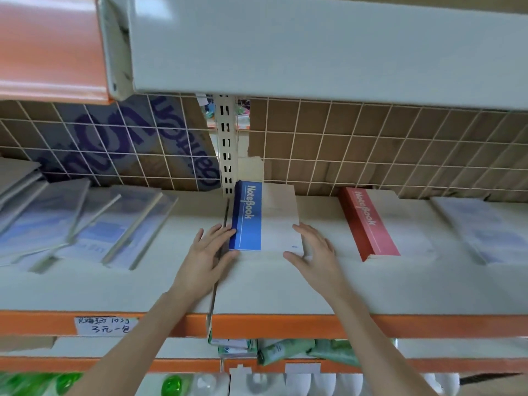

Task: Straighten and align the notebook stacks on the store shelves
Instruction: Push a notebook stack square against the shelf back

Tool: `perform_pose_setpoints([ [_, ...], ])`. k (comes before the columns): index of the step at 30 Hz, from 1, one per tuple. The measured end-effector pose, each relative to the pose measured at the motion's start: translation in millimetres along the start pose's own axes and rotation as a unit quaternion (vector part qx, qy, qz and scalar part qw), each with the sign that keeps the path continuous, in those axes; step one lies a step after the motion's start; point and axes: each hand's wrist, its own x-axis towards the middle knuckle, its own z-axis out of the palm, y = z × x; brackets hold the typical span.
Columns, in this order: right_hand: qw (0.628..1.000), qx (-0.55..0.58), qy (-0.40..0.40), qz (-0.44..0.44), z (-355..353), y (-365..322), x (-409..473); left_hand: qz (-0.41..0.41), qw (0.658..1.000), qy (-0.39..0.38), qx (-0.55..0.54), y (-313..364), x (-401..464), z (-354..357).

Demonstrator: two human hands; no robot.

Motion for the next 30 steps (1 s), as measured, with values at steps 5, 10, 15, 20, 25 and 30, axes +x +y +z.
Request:
perform_pose_setpoints([
  [5, 1.0, -0.01, -0.008, -0.01, 0.4, 4.3, -2.0, 0.01, 1.0, 0.013, 0.012, -2.8, 0.0, 0.0],
  [10, 1.0, -0.011, 0.011, -0.021, 1.7, 7.3, -2.4, 0.029, 0.998, 0.017, 0.044, -1.6, -0.3, -1.4],
  [15, 0.999, -0.016, 0.011, -0.03, 2.4, 9.1, -2.6, 0.047, 0.995, 0.032, 0.086, -0.3, -2.1, -2.3],
  [20, 0.999, -0.023, 0.004, -0.025, 4.2, 8.0, 1.4, 0.022, 0.995, 0.039, 0.09, -0.2, -1.4, -1.0],
  [25, 0.999, -0.023, -0.006, -0.022, 3.4, 9.1, 1.1, 0.012, 0.994, 0.035, 0.101, -3.5, -1.1, 0.0],
  [30, 0.998, -0.037, 0.051, -0.004, 1.9, 10.4, -1.5, -0.015, 0.993, 0.021, 0.118, -4.1, -1.8, 1.7],
])
